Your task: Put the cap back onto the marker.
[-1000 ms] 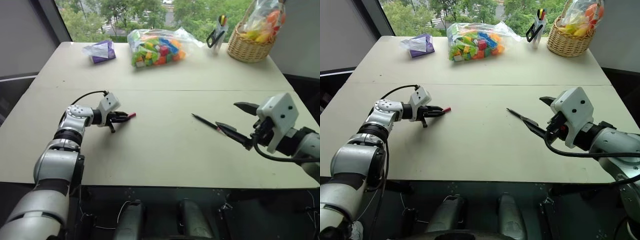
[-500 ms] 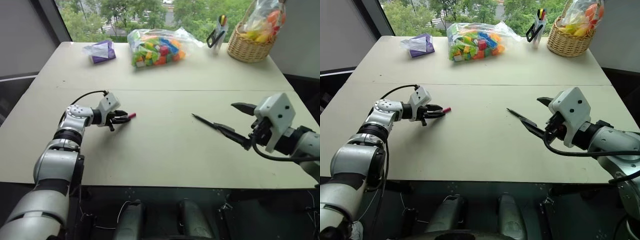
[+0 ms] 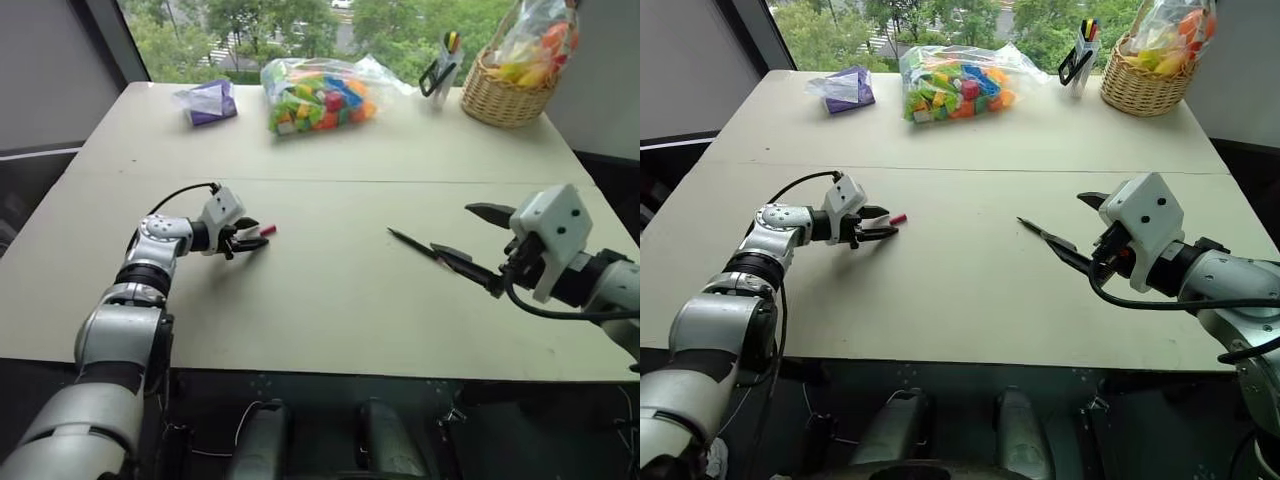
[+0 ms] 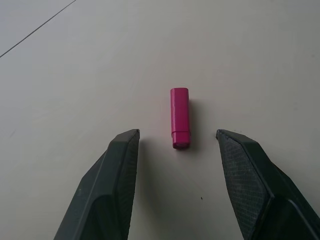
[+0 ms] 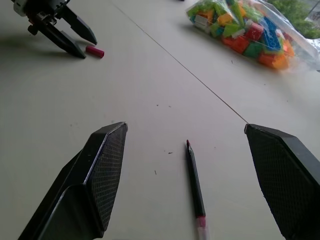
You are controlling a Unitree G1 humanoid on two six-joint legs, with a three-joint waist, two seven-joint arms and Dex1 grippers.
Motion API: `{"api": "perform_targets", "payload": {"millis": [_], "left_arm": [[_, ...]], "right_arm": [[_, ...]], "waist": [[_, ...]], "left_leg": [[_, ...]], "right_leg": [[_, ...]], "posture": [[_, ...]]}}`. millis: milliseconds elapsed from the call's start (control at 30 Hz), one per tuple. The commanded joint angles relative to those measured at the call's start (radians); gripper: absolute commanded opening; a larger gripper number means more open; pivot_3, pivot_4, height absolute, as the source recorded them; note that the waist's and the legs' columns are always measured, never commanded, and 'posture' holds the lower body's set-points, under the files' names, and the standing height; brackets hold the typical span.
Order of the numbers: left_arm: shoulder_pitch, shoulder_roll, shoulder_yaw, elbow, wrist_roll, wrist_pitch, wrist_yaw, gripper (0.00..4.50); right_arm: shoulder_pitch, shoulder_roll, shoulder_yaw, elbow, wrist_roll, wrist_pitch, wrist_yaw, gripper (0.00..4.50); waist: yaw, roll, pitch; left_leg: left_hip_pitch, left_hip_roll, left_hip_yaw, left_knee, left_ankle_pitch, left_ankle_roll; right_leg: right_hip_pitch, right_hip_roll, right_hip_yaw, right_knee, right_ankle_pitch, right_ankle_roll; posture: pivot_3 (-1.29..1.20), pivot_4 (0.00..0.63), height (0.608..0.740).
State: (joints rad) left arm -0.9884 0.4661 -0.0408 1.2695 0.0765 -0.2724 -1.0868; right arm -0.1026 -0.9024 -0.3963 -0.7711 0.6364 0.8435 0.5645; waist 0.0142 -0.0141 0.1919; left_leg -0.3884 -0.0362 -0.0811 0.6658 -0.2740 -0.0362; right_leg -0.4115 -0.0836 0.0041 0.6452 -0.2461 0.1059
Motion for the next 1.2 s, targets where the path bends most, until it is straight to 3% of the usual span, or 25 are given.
{"api": "perform_targets", "payload": {"millis": [33,633,733,833,867,1200], "left_arm": [[0.012,-0.016,-0.002,-0.004,0.008,-0.009,0.017,2.55],[-0.001,-0.041,-0.005,0.014,0.031,0.011,0.044,2.55],[0.003,-0.038,-0.006,0.015,0.033,0.014,0.045,1.69],[0.004,-0.036,-0.004,0.016,0.034,0.015,0.046,0.25],[0.005,-0.036,-0.003,0.016,0.035,0.015,0.046,0.06],[0.01,-0.026,0.011,-0.008,0.013,-0.005,-0.001,0.06]], "right_arm": [[-0.016,-0.016,-0.006,-0.007,-0.008,-0.023,0.006,3.89],[-0.012,-0.012,-0.013,-0.022,-0.013,-0.015,0.003,3.89],[-0.01,-0.012,-0.015,-0.024,-0.012,-0.014,0.002,3.89],[-0.013,-0.013,-0.011,-0.023,-0.012,-0.012,0.0,3.89],[-0.014,-0.014,-0.01,-0.023,-0.012,-0.012,0.0,3.89],[0.014,0.01,-0.004,-0.008,-0.01,-0.021,0.002,3.89]], "waist": [[0.0,0.0,0.0],[0.0,0.0,0.0],[-0.001,0.0,0.0],[-0.003,0.0,0.0],[-0.003,0.0,0.0],[-0.003,0.0,0.0]], "left_leg": [[0.0,0.0,0.0,0.0,0.0,0.0],[0.0,0.0,-0.001,0.0,0.0,0.0],[0.0,0.0,-0.001,0.0,0.0,0.0],[0.001,0.0,-0.001,0.0,0.0,0.0],[0.001,0.0,-0.001,0.0,0.0,0.0],[0.001,0.0,-0.001,0.0,0.0,0.0]], "right_leg": [[0.0,0.0,0.0,0.0,0.0,0.0],[0.0,0.0,-0.001,0.0,0.0,0.0],[0.0,0.0,-0.001,0.0,0.0,0.0],[0.001,0.0,-0.001,0.0,0.0,0.0],[0.001,0.0,-0.001,0.0,0.0,0.0],[0.001,0.0,-0.001,0.0,0.0,0.0]], "posture": [[0.0,0.15,0.74],[0.0,0.15,0.74],[0.0,0.15,0.74],[0.0,0.15,0.74],[0.0,0.15,0.74],[0.0,0.15,0.74]]}}
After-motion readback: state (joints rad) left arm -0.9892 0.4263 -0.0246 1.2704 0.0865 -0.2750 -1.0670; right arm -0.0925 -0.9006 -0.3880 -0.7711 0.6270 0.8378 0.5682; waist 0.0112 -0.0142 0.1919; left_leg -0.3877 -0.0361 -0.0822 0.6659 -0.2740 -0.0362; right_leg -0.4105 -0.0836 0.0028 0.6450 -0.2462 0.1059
